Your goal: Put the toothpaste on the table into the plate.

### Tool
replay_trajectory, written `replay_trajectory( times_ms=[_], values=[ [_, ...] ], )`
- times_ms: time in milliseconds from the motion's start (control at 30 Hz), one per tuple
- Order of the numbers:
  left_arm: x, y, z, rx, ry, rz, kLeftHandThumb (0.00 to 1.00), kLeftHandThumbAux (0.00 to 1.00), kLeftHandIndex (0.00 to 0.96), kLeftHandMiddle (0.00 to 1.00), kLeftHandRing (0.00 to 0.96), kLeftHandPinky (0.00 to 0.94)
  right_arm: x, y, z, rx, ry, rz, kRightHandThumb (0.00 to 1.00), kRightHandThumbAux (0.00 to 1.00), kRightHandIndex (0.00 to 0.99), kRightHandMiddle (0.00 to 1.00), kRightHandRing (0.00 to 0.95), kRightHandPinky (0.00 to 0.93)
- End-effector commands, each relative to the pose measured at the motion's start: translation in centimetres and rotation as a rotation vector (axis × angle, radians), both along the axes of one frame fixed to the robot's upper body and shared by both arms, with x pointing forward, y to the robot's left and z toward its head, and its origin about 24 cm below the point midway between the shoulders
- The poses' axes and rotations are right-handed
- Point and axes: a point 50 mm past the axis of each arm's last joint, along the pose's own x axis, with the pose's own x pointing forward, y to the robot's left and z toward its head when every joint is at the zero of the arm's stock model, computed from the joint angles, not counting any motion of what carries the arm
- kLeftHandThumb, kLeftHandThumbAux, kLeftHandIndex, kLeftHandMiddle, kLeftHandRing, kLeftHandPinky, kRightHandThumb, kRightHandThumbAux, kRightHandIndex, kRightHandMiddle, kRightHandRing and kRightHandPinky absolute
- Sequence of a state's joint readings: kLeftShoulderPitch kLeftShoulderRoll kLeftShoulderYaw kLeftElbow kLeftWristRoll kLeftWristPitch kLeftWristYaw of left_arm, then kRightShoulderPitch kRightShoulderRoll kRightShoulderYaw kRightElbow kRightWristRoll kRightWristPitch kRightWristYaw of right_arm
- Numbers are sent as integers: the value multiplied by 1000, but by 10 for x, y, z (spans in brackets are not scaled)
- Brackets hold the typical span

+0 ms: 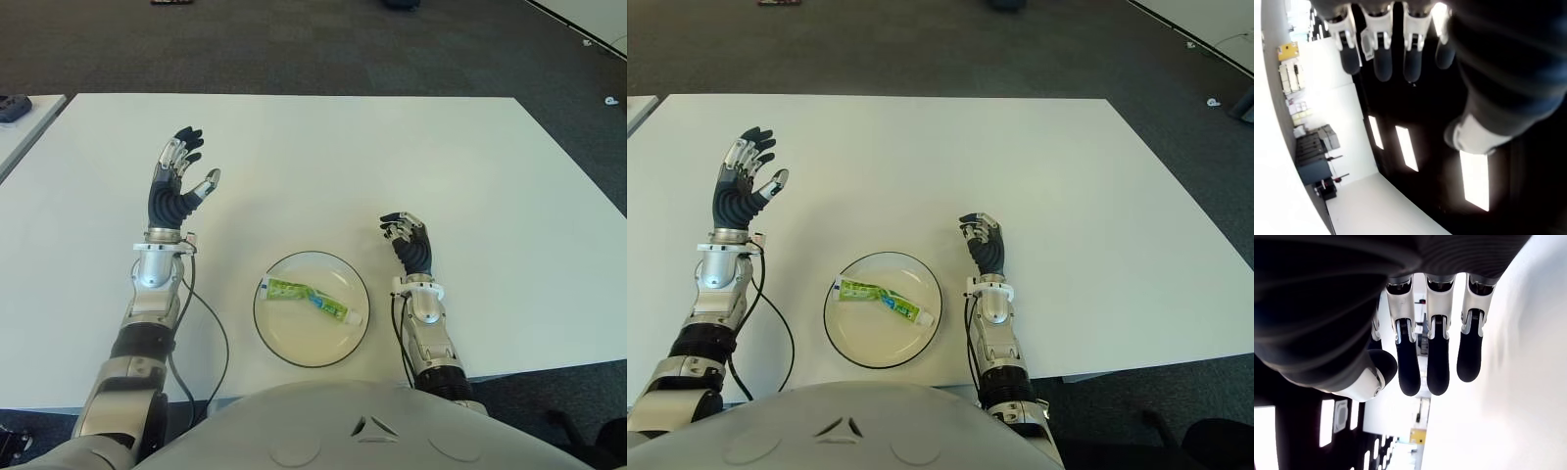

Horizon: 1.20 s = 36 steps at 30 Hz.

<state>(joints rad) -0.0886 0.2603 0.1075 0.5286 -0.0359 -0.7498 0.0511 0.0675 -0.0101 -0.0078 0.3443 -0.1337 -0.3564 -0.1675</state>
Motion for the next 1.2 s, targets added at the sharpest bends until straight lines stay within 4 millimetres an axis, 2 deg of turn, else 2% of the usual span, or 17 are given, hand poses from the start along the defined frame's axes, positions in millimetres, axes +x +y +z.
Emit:
replay_trajectory(
  times_ms=[33,667,1200],
  values=[
    [-2,-2,-16,-20,81,57,688,715,428,502,502,512,2,0,1,-1,-2,-5,706,730,421,434,430,450],
    [-11,-15,-50,-81,222,175,702,714,432,554,554,528,3,-1,2,-1,0,-9,707,731,421,436,435,453],
    [-22,-26,-69,-131,296,172,703,715,433,587,585,557,4,0,2,-3,4,-5,705,731,421,443,442,452]
  ],
)
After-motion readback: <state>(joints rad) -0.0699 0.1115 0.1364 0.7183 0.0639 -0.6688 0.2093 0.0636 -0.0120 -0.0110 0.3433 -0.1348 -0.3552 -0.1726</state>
